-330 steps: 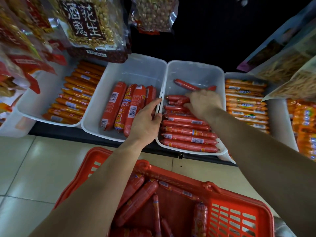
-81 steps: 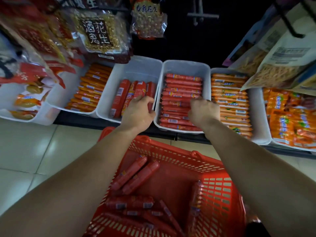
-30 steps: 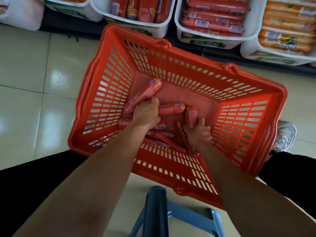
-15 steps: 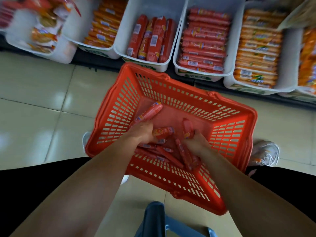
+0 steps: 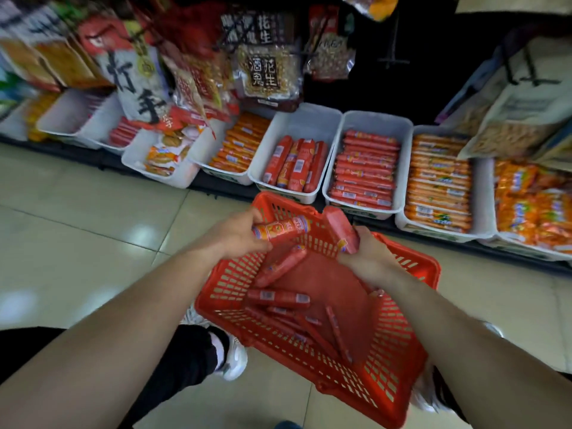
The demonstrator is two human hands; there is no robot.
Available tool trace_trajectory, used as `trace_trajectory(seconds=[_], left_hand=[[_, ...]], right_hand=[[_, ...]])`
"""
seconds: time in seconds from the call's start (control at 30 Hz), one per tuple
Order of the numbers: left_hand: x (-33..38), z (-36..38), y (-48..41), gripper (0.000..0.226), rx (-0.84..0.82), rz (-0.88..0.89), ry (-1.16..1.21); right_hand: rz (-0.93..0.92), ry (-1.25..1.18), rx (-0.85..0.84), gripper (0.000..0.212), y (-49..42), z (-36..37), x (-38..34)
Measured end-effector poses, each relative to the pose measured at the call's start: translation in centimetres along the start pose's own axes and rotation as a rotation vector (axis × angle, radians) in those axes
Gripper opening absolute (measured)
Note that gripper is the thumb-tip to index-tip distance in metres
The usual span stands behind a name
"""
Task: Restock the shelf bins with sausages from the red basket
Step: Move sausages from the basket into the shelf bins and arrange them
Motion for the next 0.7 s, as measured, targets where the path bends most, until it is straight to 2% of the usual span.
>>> trace_trajectory(seconds=[0.13,0.23,0.47,0.6,0.7], left_hand=[[0.5,-3.6,-2.7,0.056,0.13,0.031,0.086],[0.7,-5.8,-6.6,0.062,0.21,0.03,0.123],[1.3,-8.2,-18.1,0.061,0.302,-0.015,0.371],[1.4,-7.5,-22.4,0.047,0.27,0.016,0.194],[-0.1,-6.4,-23.2,0.034,0.268,0.031,0.167]], right_hand=[[-0.053,-0.041,0.075,0.077,-2.1,-1.8,-1.3],[-0.06,-0.055,0.111,0.074,-5.0,-3.0,-1.8],[-0.049,-0.145,0.202,0.076,-12.2,-4.7,-2.8],[-0.106,-0.217,0.3,0.063,-15.6,-4.6,-4.5],[-0.173,-0.212,0.362,0.065,-18.2,-4.6,-6.9]])
Point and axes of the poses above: each hand's wrist, its own y-axis away from the middle knuckle, its own z-axis out of the palm, x = y × z, the point moved 4 cm from there along -y, towards the middle knuckle, and after that the axes turned 11 degrees about -x, right-handed, at the moved point
